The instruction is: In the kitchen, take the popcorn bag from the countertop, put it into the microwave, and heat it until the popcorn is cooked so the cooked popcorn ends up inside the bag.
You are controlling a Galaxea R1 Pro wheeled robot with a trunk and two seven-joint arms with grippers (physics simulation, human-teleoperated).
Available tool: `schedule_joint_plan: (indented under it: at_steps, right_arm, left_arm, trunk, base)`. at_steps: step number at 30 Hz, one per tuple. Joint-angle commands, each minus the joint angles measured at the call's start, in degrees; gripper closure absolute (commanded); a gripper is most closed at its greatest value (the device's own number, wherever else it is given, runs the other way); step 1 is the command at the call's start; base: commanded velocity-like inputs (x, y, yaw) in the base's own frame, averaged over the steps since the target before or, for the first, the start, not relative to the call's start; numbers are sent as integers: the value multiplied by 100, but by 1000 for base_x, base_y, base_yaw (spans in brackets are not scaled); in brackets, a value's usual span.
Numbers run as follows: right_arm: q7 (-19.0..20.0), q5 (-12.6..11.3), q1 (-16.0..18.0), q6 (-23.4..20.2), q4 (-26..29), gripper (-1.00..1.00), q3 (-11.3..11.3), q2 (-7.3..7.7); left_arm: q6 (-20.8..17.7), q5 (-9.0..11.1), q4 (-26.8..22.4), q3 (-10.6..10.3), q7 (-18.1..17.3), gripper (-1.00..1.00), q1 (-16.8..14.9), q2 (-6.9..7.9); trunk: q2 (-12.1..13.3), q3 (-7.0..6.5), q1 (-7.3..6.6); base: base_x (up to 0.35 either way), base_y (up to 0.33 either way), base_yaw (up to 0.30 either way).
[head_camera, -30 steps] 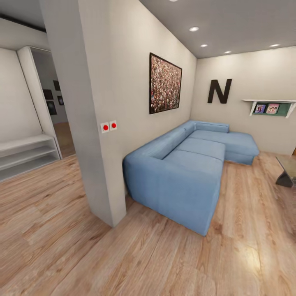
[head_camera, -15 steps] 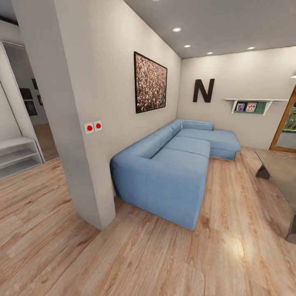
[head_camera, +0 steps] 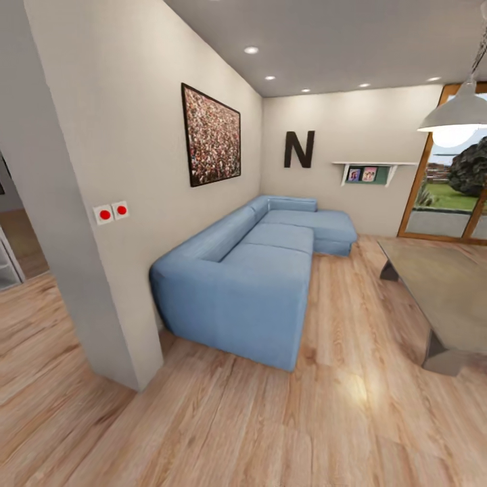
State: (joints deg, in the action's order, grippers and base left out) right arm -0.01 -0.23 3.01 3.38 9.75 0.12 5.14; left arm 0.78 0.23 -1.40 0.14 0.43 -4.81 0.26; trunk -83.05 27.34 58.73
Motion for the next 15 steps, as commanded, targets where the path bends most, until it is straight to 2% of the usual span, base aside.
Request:
schedule_joint_plan:
  at_steps: [1,6,11,15]
  right_arm:
    - [0,4,2,24,-8,-100,6,-2]
    - [1,16,-6,32,-8,-100,11,-3]
    - [1,37,-11,37,-8,-100,34,-17]
    - [-1,40,-11,40,-8,-100,32,-14]
  left_arm:
    - [9,3,-4,-2,3,-100,-2,-3]
    - [13,3,-42,-5,1,-100,-2,-8]
    - [429,3,-39,15,2,-100,10,-8]
    - [549,3,-37,20,1,-100,14,-5]
  trunk:
    - [-3,6,0]
    - [-3,6,0]
    - [-3,6,0]
    - [-3,6,0]
  base:
    - [0,0,-300]
    - [0,0,-300]
    - [0,0,-300]
    - [0,0,-300]
